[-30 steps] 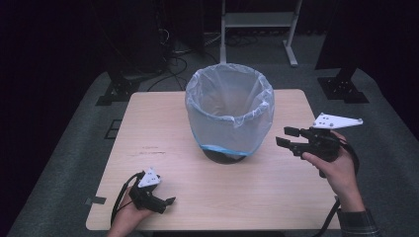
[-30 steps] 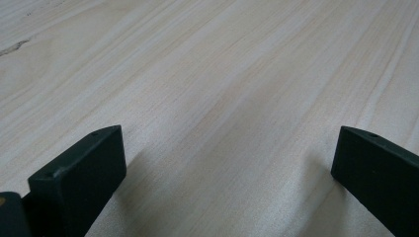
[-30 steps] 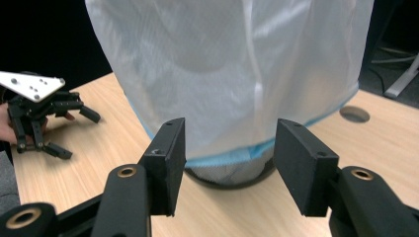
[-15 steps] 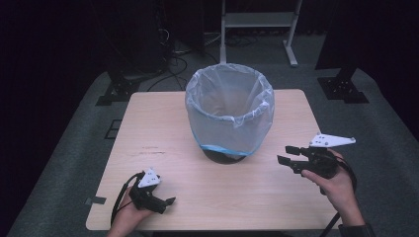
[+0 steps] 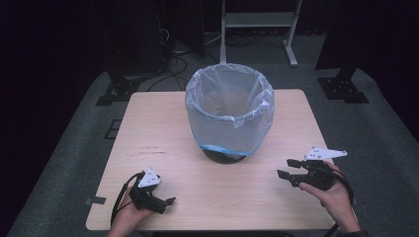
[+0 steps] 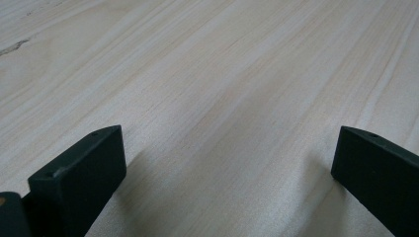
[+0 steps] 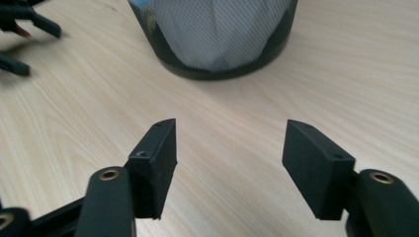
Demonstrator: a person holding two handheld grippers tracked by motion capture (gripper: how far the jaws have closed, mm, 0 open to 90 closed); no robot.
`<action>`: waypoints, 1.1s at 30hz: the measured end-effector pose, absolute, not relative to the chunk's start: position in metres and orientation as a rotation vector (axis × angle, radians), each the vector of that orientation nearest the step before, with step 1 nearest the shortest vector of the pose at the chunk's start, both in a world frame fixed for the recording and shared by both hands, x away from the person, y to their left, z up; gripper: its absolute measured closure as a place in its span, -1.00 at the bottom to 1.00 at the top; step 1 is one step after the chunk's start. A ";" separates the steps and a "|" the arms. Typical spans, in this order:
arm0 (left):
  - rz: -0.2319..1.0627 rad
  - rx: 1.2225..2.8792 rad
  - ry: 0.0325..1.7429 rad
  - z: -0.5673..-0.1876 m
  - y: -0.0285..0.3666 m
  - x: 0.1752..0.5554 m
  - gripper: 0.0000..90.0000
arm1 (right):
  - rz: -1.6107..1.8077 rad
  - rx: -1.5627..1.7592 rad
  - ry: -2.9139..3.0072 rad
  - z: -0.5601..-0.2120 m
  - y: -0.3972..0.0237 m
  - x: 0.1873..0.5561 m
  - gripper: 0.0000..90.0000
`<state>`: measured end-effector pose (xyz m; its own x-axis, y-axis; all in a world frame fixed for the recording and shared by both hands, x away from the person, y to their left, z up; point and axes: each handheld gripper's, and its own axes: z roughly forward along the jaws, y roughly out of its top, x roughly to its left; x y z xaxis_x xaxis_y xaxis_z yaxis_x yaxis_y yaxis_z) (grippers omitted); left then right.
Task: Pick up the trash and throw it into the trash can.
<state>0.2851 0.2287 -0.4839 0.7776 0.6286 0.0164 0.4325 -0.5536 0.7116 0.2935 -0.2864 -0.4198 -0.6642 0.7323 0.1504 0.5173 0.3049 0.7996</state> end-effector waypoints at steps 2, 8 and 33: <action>0.350 2.242 0.784 -0.484 0.229 0.285 -1.00 | 1.277 1.146 2.334 -0.423 -0.286 0.293 -0.21; 0.350 2.242 0.785 -0.484 0.229 0.285 -1.00 | 1.196 1.164 2.368 -0.440 -0.281 0.293 -0.33; 0.349 2.242 0.782 -0.484 0.228 0.285 -1.00 | 0.996 1.149 2.427 -0.479 -0.279 0.278 -0.57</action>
